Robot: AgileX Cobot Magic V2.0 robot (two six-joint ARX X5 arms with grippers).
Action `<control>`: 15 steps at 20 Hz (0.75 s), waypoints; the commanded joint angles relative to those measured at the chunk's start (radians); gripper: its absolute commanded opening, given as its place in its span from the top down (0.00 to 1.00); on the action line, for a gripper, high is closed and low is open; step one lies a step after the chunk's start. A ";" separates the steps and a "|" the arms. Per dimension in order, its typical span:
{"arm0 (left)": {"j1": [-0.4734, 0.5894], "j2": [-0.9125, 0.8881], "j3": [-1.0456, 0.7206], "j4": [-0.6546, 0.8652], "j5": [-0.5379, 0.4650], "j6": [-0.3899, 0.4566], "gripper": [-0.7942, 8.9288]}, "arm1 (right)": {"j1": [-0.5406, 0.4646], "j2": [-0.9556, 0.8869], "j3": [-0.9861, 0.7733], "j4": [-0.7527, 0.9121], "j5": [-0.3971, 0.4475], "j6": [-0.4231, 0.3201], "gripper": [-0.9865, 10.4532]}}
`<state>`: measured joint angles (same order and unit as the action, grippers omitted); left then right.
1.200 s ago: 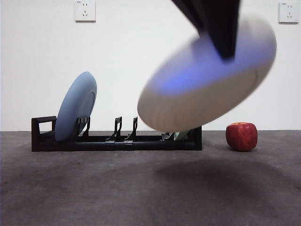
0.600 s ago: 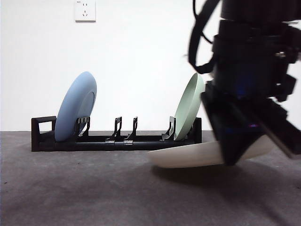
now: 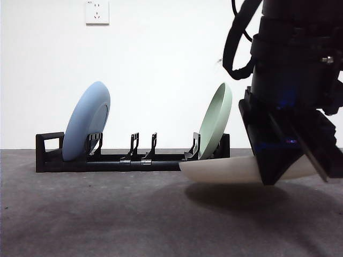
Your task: Take the yellow plate from the plate rack,put the plate on the table,take the apple from the table,put the apple in the plate
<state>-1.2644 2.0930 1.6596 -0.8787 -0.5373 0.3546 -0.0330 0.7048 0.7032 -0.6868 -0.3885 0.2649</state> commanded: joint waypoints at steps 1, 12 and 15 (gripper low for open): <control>0.011 0.032 -0.008 0.000 0.020 -0.031 0.93 | 0.001 0.000 0.005 0.003 0.003 -0.006 0.91; 0.042 0.039 -0.006 -0.065 0.010 -0.089 0.30 | 0.001 0.000 0.005 -0.047 0.003 -0.008 0.91; 0.037 0.006 0.029 -0.153 0.022 -0.123 0.30 | 0.001 0.001 0.005 -0.043 0.003 -0.008 0.91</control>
<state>-1.2243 2.1178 1.6760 -1.0340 -0.5148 0.2611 -0.0330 0.7055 0.7032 -0.7353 -0.3889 0.2649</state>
